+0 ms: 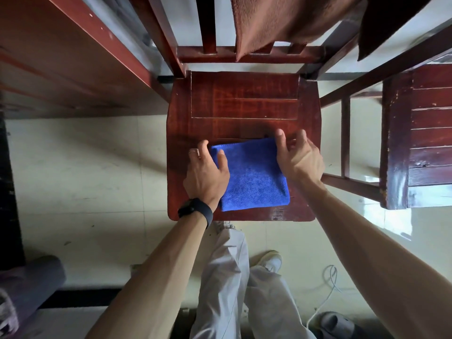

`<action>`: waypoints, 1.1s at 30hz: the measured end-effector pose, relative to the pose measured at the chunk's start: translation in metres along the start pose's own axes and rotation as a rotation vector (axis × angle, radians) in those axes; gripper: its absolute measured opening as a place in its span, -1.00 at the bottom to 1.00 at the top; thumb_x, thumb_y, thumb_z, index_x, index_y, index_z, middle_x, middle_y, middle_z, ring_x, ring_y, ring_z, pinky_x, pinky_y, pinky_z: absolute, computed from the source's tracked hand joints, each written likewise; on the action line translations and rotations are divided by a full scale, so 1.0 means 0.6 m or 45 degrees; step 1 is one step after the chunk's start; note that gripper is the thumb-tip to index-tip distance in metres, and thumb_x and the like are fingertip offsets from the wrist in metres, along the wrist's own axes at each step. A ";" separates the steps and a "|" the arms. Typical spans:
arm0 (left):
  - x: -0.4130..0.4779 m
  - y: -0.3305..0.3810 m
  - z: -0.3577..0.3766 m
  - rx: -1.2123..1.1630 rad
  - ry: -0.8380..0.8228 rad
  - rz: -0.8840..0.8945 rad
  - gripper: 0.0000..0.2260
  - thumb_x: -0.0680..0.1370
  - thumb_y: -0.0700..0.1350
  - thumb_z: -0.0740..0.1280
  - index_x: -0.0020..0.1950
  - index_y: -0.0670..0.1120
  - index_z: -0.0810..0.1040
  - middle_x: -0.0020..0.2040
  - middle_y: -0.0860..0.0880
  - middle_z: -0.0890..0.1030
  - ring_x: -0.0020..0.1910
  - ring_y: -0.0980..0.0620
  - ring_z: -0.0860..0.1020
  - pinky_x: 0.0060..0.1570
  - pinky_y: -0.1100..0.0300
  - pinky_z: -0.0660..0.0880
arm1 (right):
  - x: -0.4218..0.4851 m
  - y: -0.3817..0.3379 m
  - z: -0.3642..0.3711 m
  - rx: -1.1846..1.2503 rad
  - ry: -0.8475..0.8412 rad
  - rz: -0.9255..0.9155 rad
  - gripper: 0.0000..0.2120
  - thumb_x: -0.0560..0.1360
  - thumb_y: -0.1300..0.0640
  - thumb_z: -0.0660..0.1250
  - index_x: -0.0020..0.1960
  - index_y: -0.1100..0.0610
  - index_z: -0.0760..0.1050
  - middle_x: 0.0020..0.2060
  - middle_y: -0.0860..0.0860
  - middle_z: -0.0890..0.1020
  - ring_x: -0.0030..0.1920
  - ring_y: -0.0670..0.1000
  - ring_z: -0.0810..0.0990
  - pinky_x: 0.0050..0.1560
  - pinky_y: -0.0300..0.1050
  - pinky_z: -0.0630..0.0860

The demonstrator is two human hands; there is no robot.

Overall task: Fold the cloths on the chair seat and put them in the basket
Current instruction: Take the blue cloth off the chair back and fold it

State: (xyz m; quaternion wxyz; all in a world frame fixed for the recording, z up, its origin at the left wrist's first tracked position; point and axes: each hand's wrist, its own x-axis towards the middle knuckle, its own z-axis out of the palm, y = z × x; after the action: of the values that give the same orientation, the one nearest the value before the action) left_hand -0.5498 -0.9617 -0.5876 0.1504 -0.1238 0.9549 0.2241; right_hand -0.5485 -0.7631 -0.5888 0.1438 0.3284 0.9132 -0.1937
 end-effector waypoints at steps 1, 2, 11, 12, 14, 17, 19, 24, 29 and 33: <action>-0.011 -0.004 0.001 0.047 0.042 0.069 -0.58 0.59 0.11 0.21 0.40 -0.05 0.41 0.24 -0.13 0.51 0.10 -0.20 0.55 -0.12 -0.05 0.53 | -0.010 0.007 0.001 0.068 0.032 -0.008 -0.49 0.58 -0.38 0.04 0.00 0.09 0.36 -0.06 0.11 0.61 0.00 0.26 0.57 -0.03 0.07 0.45; -0.023 -0.009 0.005 0.104 0.090 0.158 -0.55 0.58 0.10 0.23 0.41 -0.07 0.42 0.27 -0.14 0.50 0.14 -0.19 0.52 -0.05 -0.07 0.52 | -0.022 0.016 0.004 0.151 0.069 -0.019 -0.54 0.59 -0.32 0.09 0.02 0.10 0.36 -0.06 0.10 0.58 0.01 0.25 0.54 -0.01 0.08 0.46; -0.064 -0.022 0.061 0.362 -0.077 0.604 -0.38 0.58 0.09 0.21 0.61 -0.08 0.17 0.62 -0.06 0.12 0.61 -0.08 0.07 0.50 -0.21 0.06 | -0.091 0.038 0.072 -0.164 0.083 -0.786 -0.50 0.64 0.03 0.14 0.55 0.14 0.29 0.56 0.09 0.29 0.57 0.10 0.22 0.49 0.21 0.21; -0.060 -0.031 0.066 0.380 -0.097 0.579 -0.37 0.59 0.12 0.19 0.62 -0.05 0.14 0.63 -0.05 0.09 0.61 -0.07 0.04 0.50 -0.23 0.04 | -0.079 0.035 0.077 -0.232 0.024 -0.780 -0.46 0.65 -0.01 0.10 0.59 0.12 0.21 0.60 0.06 0.22 0.60 0.06 0.13 0.52 0.27 0.14; -0.052 -0.048 0.071 0.415 -0.131 0.577 -0.35 0.59 0.17 0.16 0.63 0.01 0.07 0.64 -0.01 0.02 0.62 -0.04 -0.02 0.50 -0.25 0.00 | -0.051 0.038 0.083 -0.320 -0.049 -0.748 -0.41 0.67 -0.11 0.04 0.63 0.07 0.08 0.63 0.02 0.11 0.63 0.02 0.01 0.54 0.33 0.01; -0.046 -0.060 0.077 0.431 -0.143 0.605 -0.34 0.59 0.23 0.13 0.63 0.04 0.03 0.64 -0.03 -0.03 0.62 -0.03 -0.06 0.49 -0.28 -0.02 | -0.035 0.052 0.089 -0.355 -0.049 -0.736 -0.36 0.65 -0.23 0.01 0.65 -0.01 0.00 0.64 -0.02 0.02 0.63 0.02 -0.07 0.55 0.32 -0.07; -0.048 -0.063 0.080 0.423 -0.143 0.545 -0.32 0.59 0.26 0.11 0.64 0.06 0.01 0.64 -0.06 -0.06 0.62 -0.06 -0.07 0.48 -0.30 -0.05 | -0.037 0.052 0.092 -0.327 -0.032 -0.695 -0.33 0.63 -0.28 0.01 0.65 -0.04 -0.01 0.64 -0.03 0.00 0.63 0.04 -0.08 0.54 0.32 -0.07; -0.054 -0.057 0.066 0.385 -0.193 0.420 -0.24 0.56 0.30 0.11 0.64 -0.01 -0.05 0.65 -0.06 -0.12 0.61 -0.16 -0.03 0.47 -0.30 -0.02 | -0.061 0.050 0.088 -0.205 -0.003 -0.349 -0.16 0.57 -0.40 0.07 0.65 0.03 -0.08 0.64 0.11 -0.04 0.63 0.12 -0.08 0.54 0.29 -0.11; -0.066 -0.055 0.029 -0.004 0.038 0.140 -0.34 0.56 0.14 0.27 0.58 -0.14 0.23 0.49 -0.29 0.32 0.43 -0.25 0.33 0.39 -0.12 0.27 | -0.099 0.080 0.040 0.070 0.144 -0.146 -0.35 0.57 -0.16 0.27 0.52 0.18 0.28 0.42 0.21 0.40 0.40 0.24 0.35 0.39 0.14 0.29; -0.056 -0.027 0.012 -0.401 -0.139 -0.341 -0.48 0.51 0.10 0.36 0.34 -0.19 0.45 0.14 -0.18 0.61 0.15 -0.19 0.56 0.18 0.01 0.48 | -0.075 0.066 0.013 0.502 -0.265 0.221 -0.64 0.50 -0.13 0.38 0.21 0.03 0.53 0.03 -0.03 0.64 0.09 0.03 0.59 -0.04 -0.26 0.44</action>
State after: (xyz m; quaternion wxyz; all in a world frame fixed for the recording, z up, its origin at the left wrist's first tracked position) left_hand -0.5118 -0.9664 -0.5886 0.2092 -0.2592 0.8735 0.3550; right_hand -0.4880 -0.7631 -0.5880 0.1865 0.4056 0.8062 -0.3882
